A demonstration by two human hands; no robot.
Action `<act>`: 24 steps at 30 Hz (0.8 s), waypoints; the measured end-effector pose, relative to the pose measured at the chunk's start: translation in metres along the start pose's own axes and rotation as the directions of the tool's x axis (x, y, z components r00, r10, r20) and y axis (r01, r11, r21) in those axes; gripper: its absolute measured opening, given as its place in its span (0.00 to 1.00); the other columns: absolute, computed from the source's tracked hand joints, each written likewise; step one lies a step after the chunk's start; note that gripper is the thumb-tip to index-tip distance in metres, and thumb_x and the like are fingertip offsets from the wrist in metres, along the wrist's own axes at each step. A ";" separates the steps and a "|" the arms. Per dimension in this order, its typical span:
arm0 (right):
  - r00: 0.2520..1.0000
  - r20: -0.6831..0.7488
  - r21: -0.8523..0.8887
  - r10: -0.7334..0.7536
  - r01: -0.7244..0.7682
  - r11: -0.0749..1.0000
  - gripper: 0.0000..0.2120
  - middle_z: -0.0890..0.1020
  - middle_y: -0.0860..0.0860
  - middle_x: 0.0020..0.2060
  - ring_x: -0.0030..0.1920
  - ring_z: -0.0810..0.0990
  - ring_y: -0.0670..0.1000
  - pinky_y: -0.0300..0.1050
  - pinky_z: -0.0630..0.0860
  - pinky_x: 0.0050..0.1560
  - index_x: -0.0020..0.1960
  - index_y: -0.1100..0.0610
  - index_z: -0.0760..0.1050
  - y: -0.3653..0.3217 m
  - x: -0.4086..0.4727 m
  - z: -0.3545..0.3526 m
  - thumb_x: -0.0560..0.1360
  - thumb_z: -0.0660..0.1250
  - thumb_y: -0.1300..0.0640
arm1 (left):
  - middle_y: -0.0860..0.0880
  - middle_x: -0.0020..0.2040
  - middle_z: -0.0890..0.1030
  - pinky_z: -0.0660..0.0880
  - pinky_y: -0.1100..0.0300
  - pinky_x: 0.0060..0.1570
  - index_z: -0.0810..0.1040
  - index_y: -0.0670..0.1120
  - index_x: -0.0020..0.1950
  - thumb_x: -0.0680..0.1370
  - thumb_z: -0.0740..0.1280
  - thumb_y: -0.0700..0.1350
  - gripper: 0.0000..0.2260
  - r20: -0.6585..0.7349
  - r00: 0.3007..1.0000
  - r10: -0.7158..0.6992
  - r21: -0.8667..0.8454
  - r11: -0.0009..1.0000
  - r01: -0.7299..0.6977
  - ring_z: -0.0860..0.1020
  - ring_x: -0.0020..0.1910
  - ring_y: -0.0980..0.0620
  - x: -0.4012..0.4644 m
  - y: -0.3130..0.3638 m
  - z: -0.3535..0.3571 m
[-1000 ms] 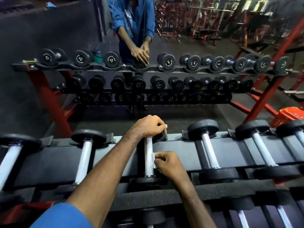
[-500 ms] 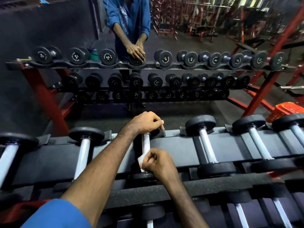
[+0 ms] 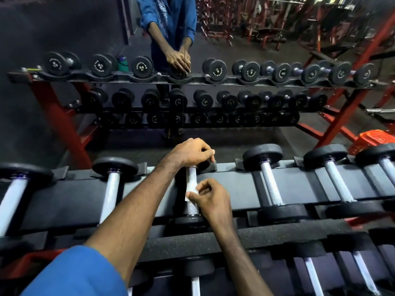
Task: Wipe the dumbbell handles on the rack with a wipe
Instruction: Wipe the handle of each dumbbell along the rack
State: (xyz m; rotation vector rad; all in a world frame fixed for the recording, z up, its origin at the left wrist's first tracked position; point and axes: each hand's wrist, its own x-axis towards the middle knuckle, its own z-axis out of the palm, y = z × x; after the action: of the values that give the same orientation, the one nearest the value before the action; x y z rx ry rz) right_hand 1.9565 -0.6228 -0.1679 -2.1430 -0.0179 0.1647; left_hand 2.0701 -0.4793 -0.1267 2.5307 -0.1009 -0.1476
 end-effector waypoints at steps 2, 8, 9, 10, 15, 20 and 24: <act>0.994 -0.072 -0.058 -0.076 0.072 0.996 0.12 0.82 0.45 0.38 0.39 0.81 0.46 0.52 0.80 0.41 0.45 0.49 0.76 -0.013 0.017 0.003 0.69 0.78 0.49 | 0.66 0.32 0.81 0.71 0.58 0.43 0.89 0.59 0.44 0.83 0.65 0.56 0.14 0.004 1.000 -0.002 0.013 1.000 0.002 0.78 0.36 0.64 -0.001 0.004 -0.001; 0.985 -0.014 -0.243 -0.169 0.161 0.957 0.11 0.83 0.45 0.47 0.47 0.81 0.50 0.47 0.77 0.44 0.55 0.47 0.79 -0.002 0.008 -0.001 0.75 0.74 0.47 | 0.60 0.29 0.81 0.70 0.59 0.39 0.89 0.59 0.45 0.83 0.65 0.56 0.13 0.001 1.000 -0.030 0.007 1.000 0.030 0.76 0.29 0.63 -0.003 0.005 -0.003; 0.986 0.003 -0.242 -0.168 0.164 0.956 0.12 0.83 0.45 0.48 0.48 0.82 0.50 0.47 0.78 0.45 0.56 0.47 0.80 0.005 0.002 -0.002 0.75 0.75 0.47 | 0.59 0.27 0.79 0.68 0.59 0.38 0.89 0.58 0.45 0.83 0.65 0.55 0.14 -0.001 0.999 -0.032 0.013 0.999 0.032 0.75 0.28 0.62 -0.003 0.006 -0.002; 0.985 0.007 -0.232 -0.171 0.168 0.958 0.12 0.84 0.45 0.48 0.48 0.82 0.50 0.47 0.79 0.46 0.56 0.47 0.81 0.010 0.001 -0.001 0.74 0.75 0.47 | 0.58 0.27 0.80 0.68 0.58 0.37 0.89 0.58 0.45 0.83 0.65 0.56 0.13 -0.001 0.999 -0.036 0.017 0.999 0.036 0.74 0.27 0.61 -0.003 0.006 -0.001; 0.961 -0.044 -0.199 -0.273 0.259 0.945 0.09 0.81 0.50 0.48 0.48 0.81 0.55 0.50 0.76 0.43 0.55 0.49 0.79 -0.005 0.030 0.004 0.76 0.72 0.49 | 0.52 0.38 0.86 0.77 0.56 0.42 0.87 0.64 0.44 0.81 0.64 0.59 0.12 0.002 0.998 -0.061 0.031 0.998 0.061 0.80 0.35 0.55 -0.001 0.005 0.001; 0.975 -0.006 -0.050 -0.223 0.223 0.974 0.09 0.85 0.47 0.45 0.46 0.83 0.48 0.49 0.80 0.47 0.54 0.48 0.81 0.017 0.015 0.002 0.74 0.75 0.50 | 0.59 0.27 0.79 0.68 0.58 0.37 0.89 0.60 0.45 0.83 0.66 0.57 0.13 -0.027 0.997 -0.071 0.004 0.997 0.071 0.73 0.27 0.60 -0.004 0.008 -0.001; 0.984 0.004 0.051 -0.179 0.179 0.983 0.09 0.86 0.46 0.40 0.42 0.84 0.41 0.45 0.82 0.46 0.53 0.48 0.83 0.019 0.012 -0.001 0.74 0.77 0.49 | 0.57 0.24 0.75 0.66 0.58 0.36 0.89 0.59 0.45 0.83 0.67 0.56 0.12 -0.038 0.995 -0.091 0.003 0.996 0.092 0.72 0.25 0.60 -0.008 0.011 -0.002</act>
State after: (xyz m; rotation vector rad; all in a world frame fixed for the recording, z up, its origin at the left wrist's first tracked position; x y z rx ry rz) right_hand 1.9676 -0.6334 -0.1848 -2.0778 -0.2088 0.0677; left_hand 2.0615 -0.4858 -0.1183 2.5429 0.0298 -0.1355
